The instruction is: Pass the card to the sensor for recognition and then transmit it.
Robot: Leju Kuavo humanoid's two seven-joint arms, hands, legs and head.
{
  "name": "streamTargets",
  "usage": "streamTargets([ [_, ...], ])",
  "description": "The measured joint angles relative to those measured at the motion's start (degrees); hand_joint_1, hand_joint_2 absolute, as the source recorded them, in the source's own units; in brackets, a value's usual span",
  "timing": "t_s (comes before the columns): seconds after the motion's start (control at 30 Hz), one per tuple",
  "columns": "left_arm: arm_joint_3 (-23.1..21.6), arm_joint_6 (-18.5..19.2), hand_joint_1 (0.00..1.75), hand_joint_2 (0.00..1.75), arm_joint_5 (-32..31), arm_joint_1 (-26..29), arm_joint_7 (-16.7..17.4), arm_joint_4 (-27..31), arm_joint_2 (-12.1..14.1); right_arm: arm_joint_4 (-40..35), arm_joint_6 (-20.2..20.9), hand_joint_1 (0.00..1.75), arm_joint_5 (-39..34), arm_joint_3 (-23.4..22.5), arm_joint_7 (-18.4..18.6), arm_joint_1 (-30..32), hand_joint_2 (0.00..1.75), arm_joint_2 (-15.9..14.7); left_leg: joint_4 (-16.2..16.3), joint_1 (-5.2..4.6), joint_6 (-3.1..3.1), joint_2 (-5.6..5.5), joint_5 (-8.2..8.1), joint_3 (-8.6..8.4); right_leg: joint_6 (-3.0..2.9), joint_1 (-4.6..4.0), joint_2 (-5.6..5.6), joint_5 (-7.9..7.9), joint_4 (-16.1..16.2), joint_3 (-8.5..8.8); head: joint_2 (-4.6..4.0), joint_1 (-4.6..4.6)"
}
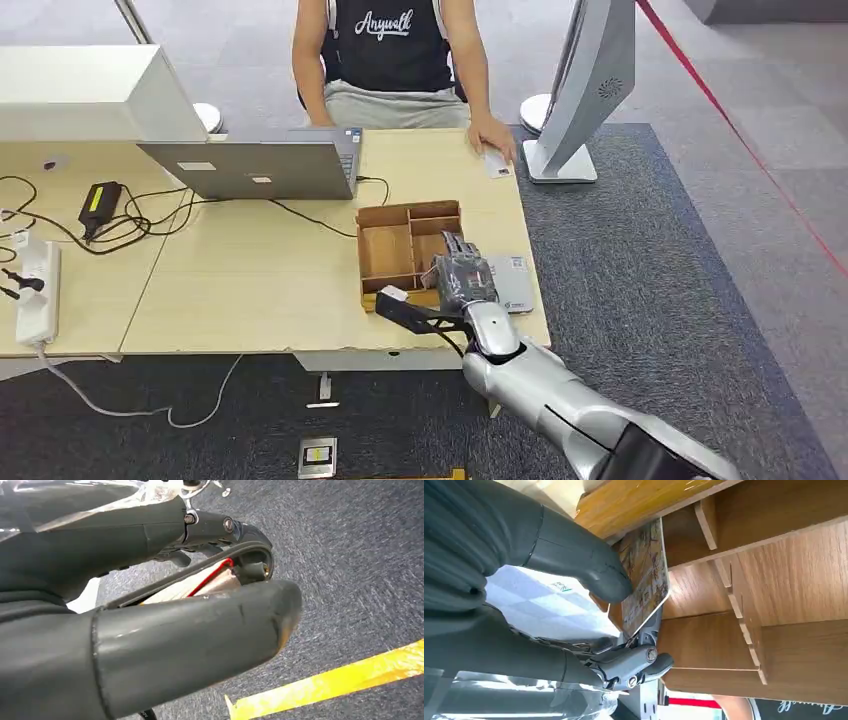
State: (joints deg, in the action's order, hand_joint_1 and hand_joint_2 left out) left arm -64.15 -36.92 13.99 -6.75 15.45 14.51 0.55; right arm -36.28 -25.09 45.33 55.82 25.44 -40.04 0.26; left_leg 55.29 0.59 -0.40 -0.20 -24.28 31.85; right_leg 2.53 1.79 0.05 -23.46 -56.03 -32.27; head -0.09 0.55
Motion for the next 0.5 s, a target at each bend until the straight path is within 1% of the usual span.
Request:
streamTargets([
  [0.23, -0.02, 0.11, 0.0, 0.0, -0.22, -0.14, 0.13, 0.0, 0.0, 0.42, -0.96, 1.75, -0.11, 0.0, -0.22, 0.02, 1.75, 0.0, 0.0, 0.0, 0.0, 0.0, 0.0, 0.0, 0.0, 0.0, 0.0, 0.0, 0.0, 0.0, 0.0, -0.02],
  [0.3, -0.04, 0.13, 0.0, 0.0, -0.24, -0.22, 0.13, 0.0, 0.0, 0.48, -2.17, 1.75, -0.02, 0.0, -0.61, 0.01, 1.75, 0.02, 0.0, 0.0, 0.0, 0.0, 0.0, 0.0, 0.0, 0.0, 0.0, 0.0, 0.0, 0.01, 0.0, 0.0],
  [0.4, -0.15, 0.11, 0.0, 0.0, -0.24, -0.28, -0.02, 0.0, 0.0, 0.02, -5.03, 1.75, 0.83, -0.04, -0.79, -0.25, 1.75, 0.02, 0.0, 0.0, 0.0, 0.0, 0.0, 0.01, 0.0, 0.0, 0.0, 0.0, -0.01, 0.01, 0.0, 0.0],
  [0.43, -0.22, 0.11, 0.0, 0.0, -0.22, -0.27, -0.04, 0.0, 0.0, -0.61, -5.73, 1.75, 1.48, -0.13, -0.33, -0.55, 1.75, -0.02, 0.0, 0.0, 0.0, 0.0, 0.0, 0.01, 0.0, 0.0, 0.0, 0.0, -0.01, 0.01, 0.0, 0.0],
  [0.5, -0.31, 0.04, 0.0, 0.0, -0.13, -0.28, -0.18, 0.0, 0.0, -2.5, -5.59, 1.75, 2.69, -0.39, 1.18, -1.5, 1.75, -0.31, 0.0, 0.0, 0.0, 0.01, 0.0, 0.0, 0.0, 0.0, 0.0, 0.01, -0.01, 0.0, 0.0, -0.02],
])
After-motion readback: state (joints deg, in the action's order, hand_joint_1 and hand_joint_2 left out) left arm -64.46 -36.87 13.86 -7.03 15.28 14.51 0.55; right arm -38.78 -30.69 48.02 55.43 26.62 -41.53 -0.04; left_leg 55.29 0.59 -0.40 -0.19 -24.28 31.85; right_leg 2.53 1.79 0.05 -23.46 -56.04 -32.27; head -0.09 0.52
